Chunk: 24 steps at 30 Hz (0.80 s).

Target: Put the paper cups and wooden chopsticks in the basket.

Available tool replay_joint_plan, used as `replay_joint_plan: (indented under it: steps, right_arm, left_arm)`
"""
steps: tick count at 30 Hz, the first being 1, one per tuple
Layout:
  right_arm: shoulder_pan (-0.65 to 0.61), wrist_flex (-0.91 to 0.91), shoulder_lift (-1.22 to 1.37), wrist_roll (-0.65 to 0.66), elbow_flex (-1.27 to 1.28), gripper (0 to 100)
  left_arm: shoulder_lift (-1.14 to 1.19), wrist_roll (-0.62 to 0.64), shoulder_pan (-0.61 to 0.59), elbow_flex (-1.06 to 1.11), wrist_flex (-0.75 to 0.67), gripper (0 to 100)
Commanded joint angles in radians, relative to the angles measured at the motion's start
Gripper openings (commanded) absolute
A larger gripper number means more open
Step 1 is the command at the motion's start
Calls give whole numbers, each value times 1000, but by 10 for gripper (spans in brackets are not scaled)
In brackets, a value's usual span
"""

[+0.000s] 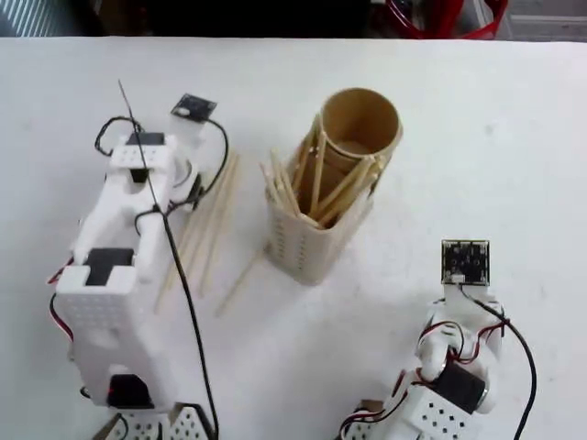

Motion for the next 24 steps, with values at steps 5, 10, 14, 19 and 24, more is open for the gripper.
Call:
replay_joint_plan:
  steps: [5, 10, 14, 19, 24]
  right_arm:
    - [12, -18, -8, 5, 9, 113]
    - [12, -18, -8, 5, 9, 113]
    - [12, -18, -8, 5, 9, 113]
    - [12, -18, -8, 5, 9, 113]
    - [10, -18, -8, 5, 9, 113]
  left_arm:
    - [-127, 72, -35, 52, -74, 109]
    - [-328, 38, 2, 307, -253, 110]
    - [-371, 38, 18, 373, -298, 110]
    - [-318, 38, 19, 331, -284, 110]
    - [-202, 38, 21, 201, -170, 127]
